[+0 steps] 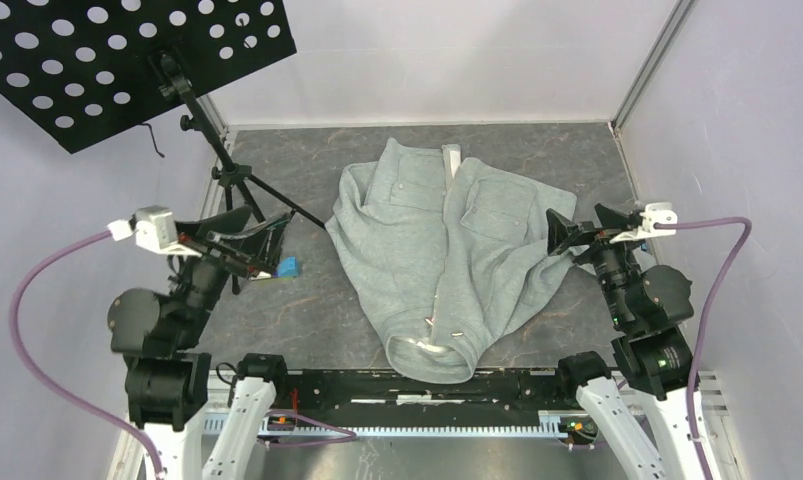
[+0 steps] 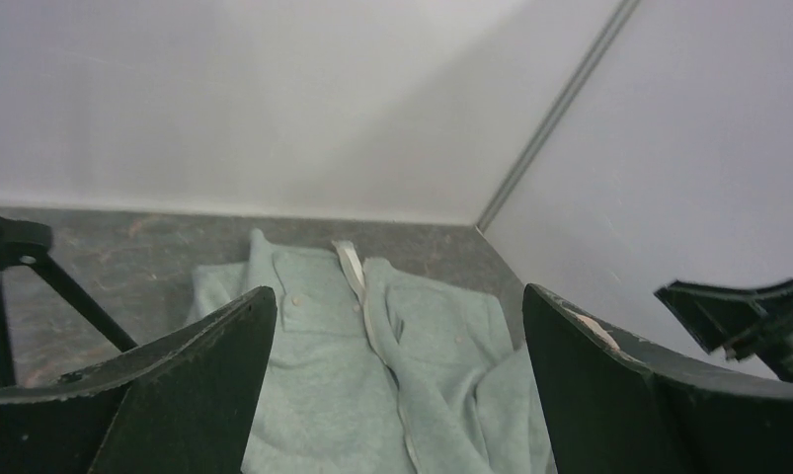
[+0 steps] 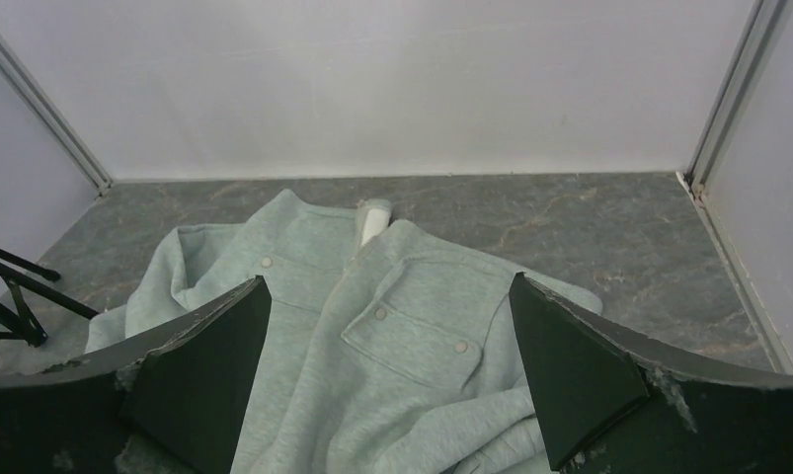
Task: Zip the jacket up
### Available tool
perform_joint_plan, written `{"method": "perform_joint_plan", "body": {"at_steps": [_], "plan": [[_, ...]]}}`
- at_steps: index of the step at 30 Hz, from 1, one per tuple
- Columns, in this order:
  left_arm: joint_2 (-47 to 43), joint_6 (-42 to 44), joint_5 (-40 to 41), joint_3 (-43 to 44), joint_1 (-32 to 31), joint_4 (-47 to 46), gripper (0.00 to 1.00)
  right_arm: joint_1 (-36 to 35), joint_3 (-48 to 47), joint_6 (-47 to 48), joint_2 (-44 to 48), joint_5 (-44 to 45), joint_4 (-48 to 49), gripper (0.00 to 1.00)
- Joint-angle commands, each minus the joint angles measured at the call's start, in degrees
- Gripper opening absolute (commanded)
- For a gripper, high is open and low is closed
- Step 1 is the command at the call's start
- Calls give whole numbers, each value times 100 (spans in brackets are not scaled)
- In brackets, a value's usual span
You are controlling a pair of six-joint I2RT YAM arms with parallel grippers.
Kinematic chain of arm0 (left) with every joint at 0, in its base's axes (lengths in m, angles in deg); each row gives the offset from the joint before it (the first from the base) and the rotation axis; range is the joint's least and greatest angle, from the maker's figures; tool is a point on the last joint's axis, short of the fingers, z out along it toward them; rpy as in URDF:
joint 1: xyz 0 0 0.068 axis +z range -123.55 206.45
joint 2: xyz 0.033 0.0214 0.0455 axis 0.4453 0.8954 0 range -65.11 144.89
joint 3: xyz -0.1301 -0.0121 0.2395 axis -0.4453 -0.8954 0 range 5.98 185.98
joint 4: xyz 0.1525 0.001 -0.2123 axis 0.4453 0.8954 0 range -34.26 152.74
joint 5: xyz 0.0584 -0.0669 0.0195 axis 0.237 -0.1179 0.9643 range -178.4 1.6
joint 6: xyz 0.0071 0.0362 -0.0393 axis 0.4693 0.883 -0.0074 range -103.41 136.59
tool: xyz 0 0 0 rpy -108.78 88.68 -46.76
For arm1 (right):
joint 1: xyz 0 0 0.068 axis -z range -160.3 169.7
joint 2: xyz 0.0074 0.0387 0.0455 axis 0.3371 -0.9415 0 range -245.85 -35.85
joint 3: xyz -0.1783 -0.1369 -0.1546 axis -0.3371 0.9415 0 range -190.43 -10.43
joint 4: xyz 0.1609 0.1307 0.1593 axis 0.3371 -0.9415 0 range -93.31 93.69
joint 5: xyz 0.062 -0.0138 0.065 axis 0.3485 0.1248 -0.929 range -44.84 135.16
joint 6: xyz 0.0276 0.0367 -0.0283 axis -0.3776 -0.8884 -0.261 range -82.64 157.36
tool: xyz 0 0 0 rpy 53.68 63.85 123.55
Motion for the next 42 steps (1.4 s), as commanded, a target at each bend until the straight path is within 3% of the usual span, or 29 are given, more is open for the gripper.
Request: {"method": "perform_joint_plan", "body": {"at_steps": [1,11,16,19,23,28,30,34,42], "plan": [[473,-177,-1085,-388,41,52,100,-36,136,-22,-213,164,-3,98],[-221,-789,-1993,-2442,32,-481,100,-36,1078,-722,-1210,-214,573,98],[-383,-893,-2303,-2870,3,-428,100,-105,1469,-902,-2654,-1542,1720,98],[-126,-744,-2370,-2847,-122,-428,100,-328,1135,-696,-3735,-1645,1955,98],[639,-392,-1910,-2481,-827,-568,100,-647,311,-58,-5054,-1462,2056,98],[1901,214,8,-1657,-3070,-595,100,-792,-787,257,-6328,-719,2047,88],[2522,337,411,-1202,-3514,-633,100,-796,-1337,268,-6830,-493,1993,81],[3337,654,737,-352,-3639,-831,100,-801,-2408,238,-7752,34,1915,73],[4271,1463,1682,1113,-3639,-858,100,-1061,-3989,416,-9140,2053,2165,76]]}}
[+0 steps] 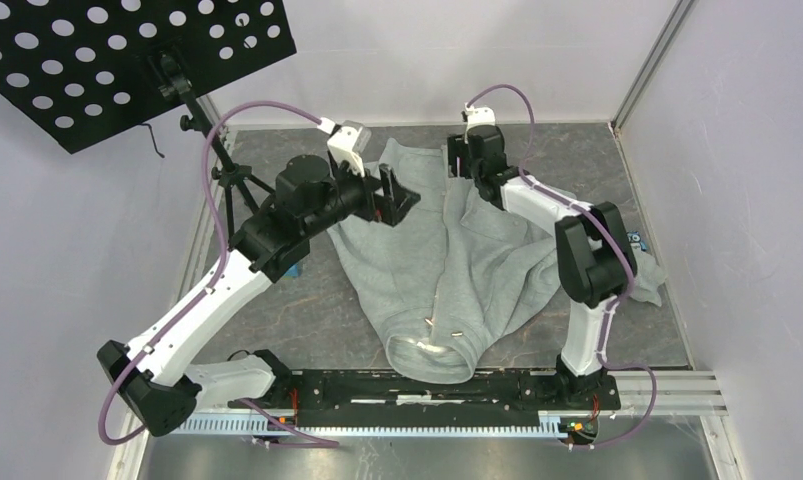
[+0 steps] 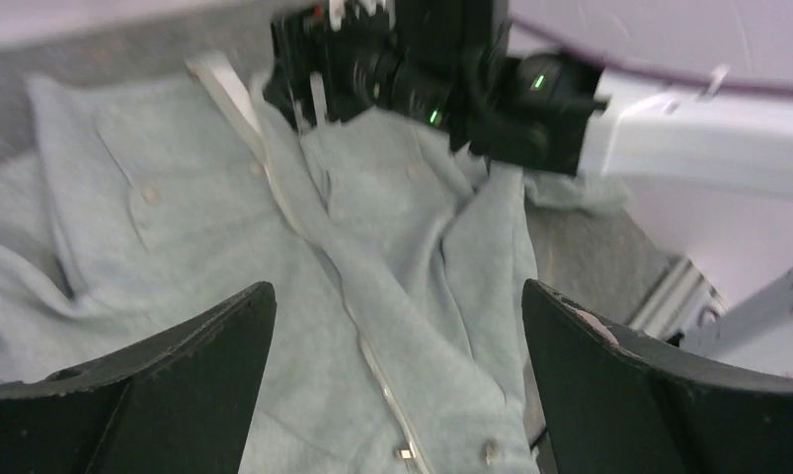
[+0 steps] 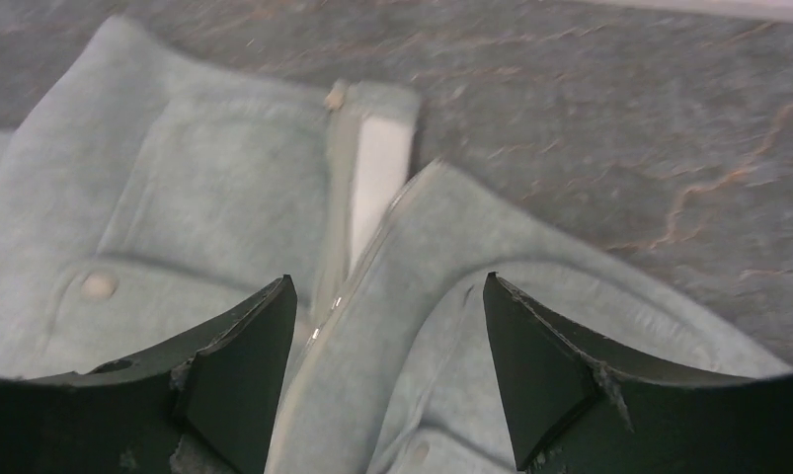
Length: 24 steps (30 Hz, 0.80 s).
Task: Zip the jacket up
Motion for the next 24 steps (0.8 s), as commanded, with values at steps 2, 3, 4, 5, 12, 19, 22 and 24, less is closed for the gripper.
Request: {"method": "perform_joint_plan", "body": {"at_steps": [2,3,4,5,12,19,22,24], "plan": [[63,726,869,196,6,-577,100,-335,-1194,450,-880,1825,209,76],[-1,763,856,6,34,-698,100,-373,-1479,519,-1068,1984,144,76],[-79,787,869,-195,52,-798,100,-416,-1734,578,-1288,2064,23,76],[-140,777,920,-360,70,-845,100,-446,-2027,592,-1508,2161,-95,76],[-303,635,823,-795,91,-962,100,-576,-3224,810,-2514,2505,-245,77],[-105,439,435,-789,92,-965,100,-663,-4013,1261,-3354,2815,-233,77],[-108,421,424,-808,95,-971,100,-724,-4147,1383,-3551,3208,-236,75],[-124,428,456,-813,94,-968,100,-746,-4181,1447,-3627,3304,-228,73]]}}
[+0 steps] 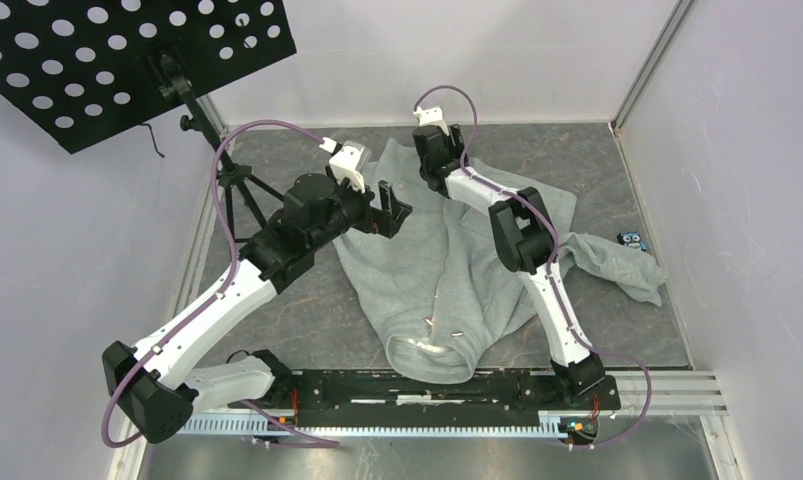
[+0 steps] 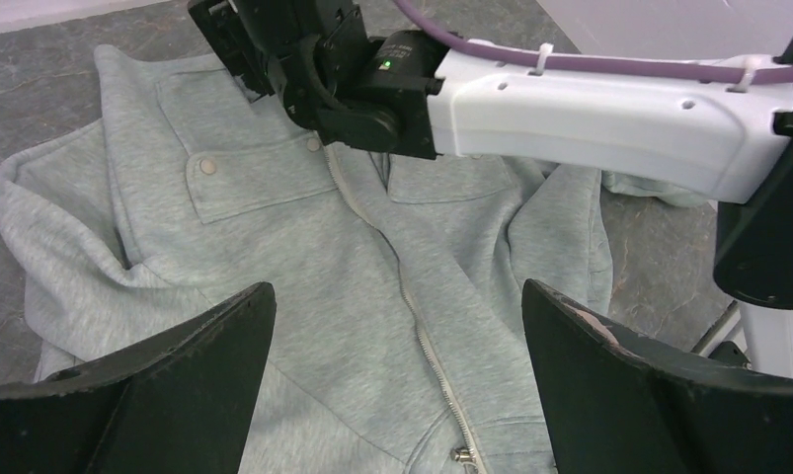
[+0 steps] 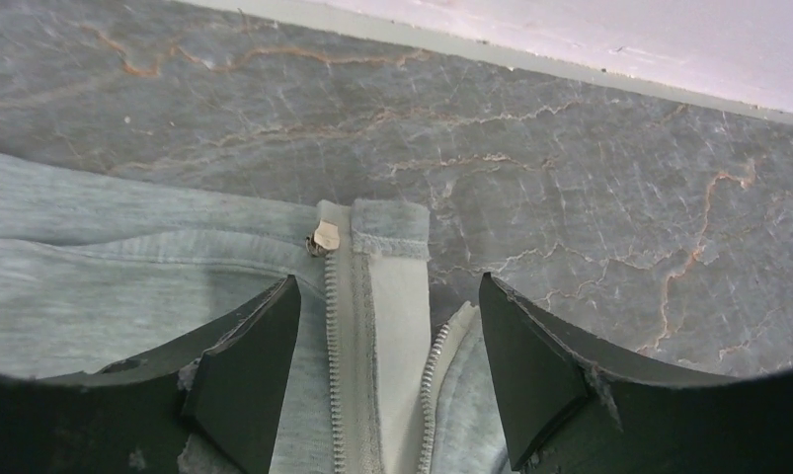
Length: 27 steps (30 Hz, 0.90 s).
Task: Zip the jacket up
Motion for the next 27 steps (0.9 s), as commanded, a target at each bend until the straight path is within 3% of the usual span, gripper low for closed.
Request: {"method": "perform_joint_plan", "body": {"at_steps": [1,8,14,15,21,27], "plan": [[3,-1,-65,29,14,-265,100,-105,-337,278,-192,586,63,71],[9,46,39,29,14,-208,100,-129,-352,530,-369,970,266,52],[155,-48,39,37,20,-173,100,-127,-188,501,-94,522,380,3],[184,-72,43,38,27,-173,100,-127,-128,493,16,417,405,0],[253,-201,39,28,115,-181,100,-124,972,568,1315,-1145,573,0],[274,-474,-669,29,541,-391,100,33,1850,5,2506,-3355,124,0]]}}
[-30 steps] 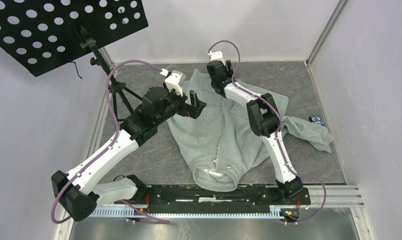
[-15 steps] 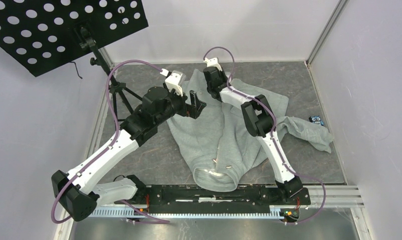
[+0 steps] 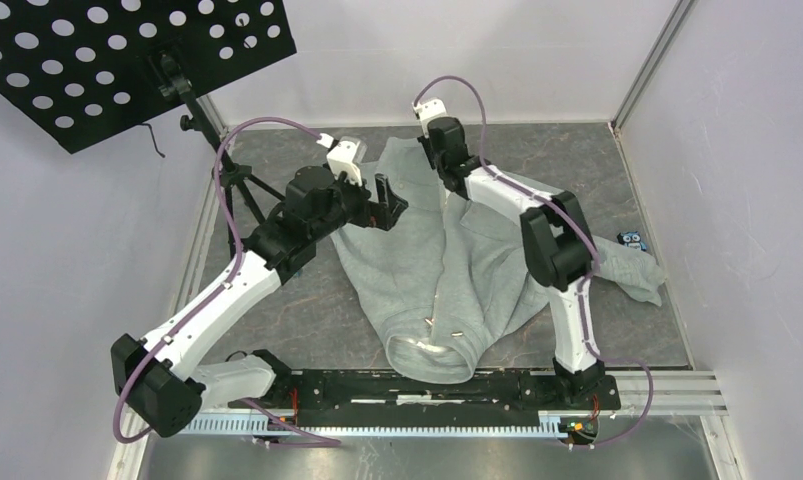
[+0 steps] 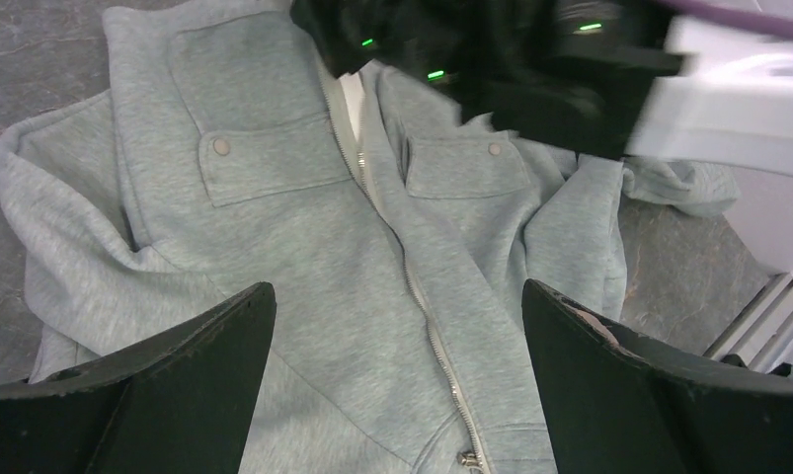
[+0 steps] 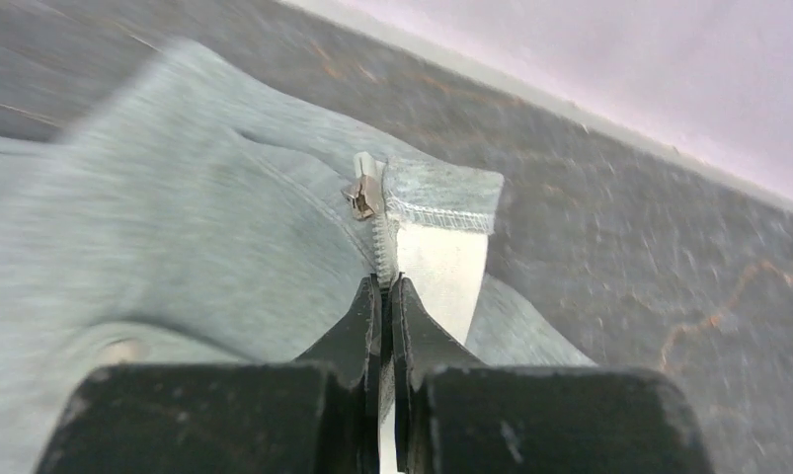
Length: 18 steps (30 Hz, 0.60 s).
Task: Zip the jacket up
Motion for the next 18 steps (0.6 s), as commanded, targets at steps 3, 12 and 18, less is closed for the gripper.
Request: {"method": "perform_joint_plan", "body": {"at_steps": [3,12,18], "plan": [[44,-352,-657,75,327,-398,100,138,202,-637,1111,-2967,-643,0],[-648,-1445,-454,-879,646,-765,100,599,1414,-1968,1597,-6643,180,0],[-891,-2075,-1524,-1611,1496,-1501,98,599,970,-2340,1451,-7299,-594,0]]}}
